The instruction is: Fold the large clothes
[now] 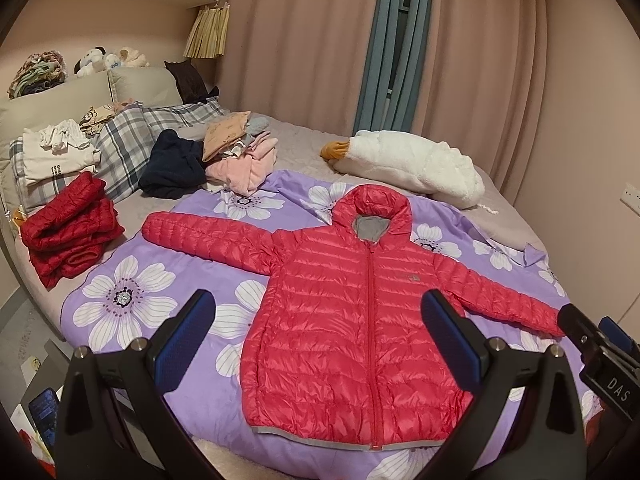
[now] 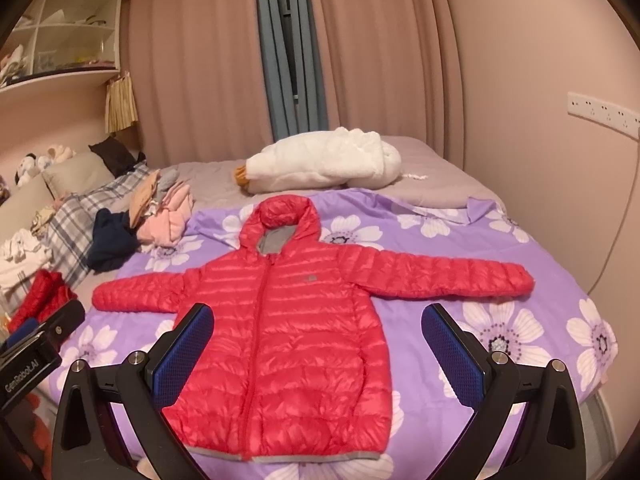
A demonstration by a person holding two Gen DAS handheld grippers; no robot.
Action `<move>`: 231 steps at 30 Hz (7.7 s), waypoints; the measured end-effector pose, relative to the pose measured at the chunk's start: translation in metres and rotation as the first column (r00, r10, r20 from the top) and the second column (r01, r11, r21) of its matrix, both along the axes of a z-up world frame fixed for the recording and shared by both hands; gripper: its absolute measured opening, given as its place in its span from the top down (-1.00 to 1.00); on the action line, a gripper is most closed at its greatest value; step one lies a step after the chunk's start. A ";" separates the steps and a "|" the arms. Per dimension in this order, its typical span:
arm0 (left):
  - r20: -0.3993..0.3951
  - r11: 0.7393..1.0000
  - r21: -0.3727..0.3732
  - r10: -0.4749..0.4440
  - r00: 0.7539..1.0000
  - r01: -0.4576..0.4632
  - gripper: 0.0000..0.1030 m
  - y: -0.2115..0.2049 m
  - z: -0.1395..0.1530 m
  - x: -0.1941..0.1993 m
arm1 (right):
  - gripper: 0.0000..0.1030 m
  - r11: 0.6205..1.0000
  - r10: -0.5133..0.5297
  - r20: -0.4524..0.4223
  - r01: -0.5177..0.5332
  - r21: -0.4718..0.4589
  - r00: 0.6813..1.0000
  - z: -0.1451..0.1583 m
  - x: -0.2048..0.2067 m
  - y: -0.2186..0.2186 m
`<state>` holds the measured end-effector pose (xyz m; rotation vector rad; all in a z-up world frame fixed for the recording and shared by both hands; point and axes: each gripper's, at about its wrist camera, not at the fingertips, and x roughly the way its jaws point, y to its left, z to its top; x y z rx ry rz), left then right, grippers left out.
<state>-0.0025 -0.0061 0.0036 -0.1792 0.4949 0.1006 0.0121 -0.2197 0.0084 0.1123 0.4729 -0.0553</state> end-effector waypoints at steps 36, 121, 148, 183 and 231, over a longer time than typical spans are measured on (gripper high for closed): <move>0.009 1.000 -0.003 0.002 1.000 -0.002 -0.98 -0.006 0.005 -0.004 | -1.00 1.000 0.014 0.023 -0.014 -0.003 1.000 0.002 -0.008 0.000; -0.411 0.941 -0.318 -0.024 0.911 -0.118 0.47 0.097 -0.218 0.251 | 0.14 0.445 -0.385 -0.348 0.502 0.741 0.855 -0.206 0.154 -0.385; -0.421 0.944 -0.307 -0.024 0.907 -0.118 0.33 0.095 -0.222 0.255 | 0.78 0.882 -0.167 -0.093 0.191 0.431 0.982 -0.059 0.257 -0.211; -0.417 0.932 -0.340 -0.029 0.909 -0.126 0.13 0.094 -0.219 0.256 | 0.79 0.858 0.426 -0.423 -0.210 0.468 0.800 -0.192 0.360 0.098; -0.261 0.611 -0.787 -0.457 0.850 0.087 0.05 -0.013 -0.208 0.332 | -0.36 0.937 0.137 -0.329 -0.014 0.350 0.934 -0.175 0.247 -0.133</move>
